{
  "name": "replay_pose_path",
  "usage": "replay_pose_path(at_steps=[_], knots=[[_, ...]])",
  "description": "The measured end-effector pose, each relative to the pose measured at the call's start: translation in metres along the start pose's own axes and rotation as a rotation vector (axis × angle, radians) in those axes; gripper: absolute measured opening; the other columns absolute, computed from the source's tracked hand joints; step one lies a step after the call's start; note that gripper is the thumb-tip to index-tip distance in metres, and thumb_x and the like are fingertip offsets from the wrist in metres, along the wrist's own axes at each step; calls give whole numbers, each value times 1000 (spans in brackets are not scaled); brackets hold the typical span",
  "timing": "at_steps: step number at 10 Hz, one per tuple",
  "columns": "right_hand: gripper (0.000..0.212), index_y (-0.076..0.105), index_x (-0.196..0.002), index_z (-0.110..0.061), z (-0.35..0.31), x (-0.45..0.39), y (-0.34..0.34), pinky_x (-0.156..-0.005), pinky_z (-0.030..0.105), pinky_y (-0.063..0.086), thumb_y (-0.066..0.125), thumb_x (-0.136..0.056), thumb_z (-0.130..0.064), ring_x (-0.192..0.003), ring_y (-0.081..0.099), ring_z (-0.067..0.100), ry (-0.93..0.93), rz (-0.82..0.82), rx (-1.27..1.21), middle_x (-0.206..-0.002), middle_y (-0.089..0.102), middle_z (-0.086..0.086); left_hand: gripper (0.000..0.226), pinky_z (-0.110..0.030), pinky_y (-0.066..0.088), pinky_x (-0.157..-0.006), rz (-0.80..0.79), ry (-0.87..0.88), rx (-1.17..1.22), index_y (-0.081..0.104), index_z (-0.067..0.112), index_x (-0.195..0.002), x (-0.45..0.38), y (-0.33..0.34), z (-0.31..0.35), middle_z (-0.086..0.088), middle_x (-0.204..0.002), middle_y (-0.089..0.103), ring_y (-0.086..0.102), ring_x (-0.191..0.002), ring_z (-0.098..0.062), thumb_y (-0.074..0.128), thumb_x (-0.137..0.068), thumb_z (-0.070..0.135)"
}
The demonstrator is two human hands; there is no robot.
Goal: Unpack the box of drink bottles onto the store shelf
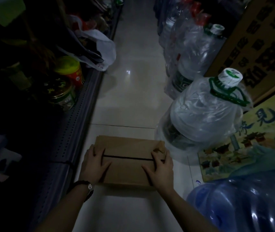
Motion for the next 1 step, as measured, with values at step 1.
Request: replay_pose_path(at_steps=[1], knots=[[64,37,-141,-35,-20,5,-29,-112,42,29,58,-84,-56,-144,18,31,-43,-9,50,-159,10,10,53,-35,38,-104,-8,73,-35,45,13,-136,6,-26,33,-12,-141,40,41,-127,-28,58,-89,34]])
Point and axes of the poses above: each hand's wrist, its own x-axis away from the middle knuckle, its own y-axis out of the palm, z = x × y, the point moved 8 cm from there along -x, towards the middle knuckle
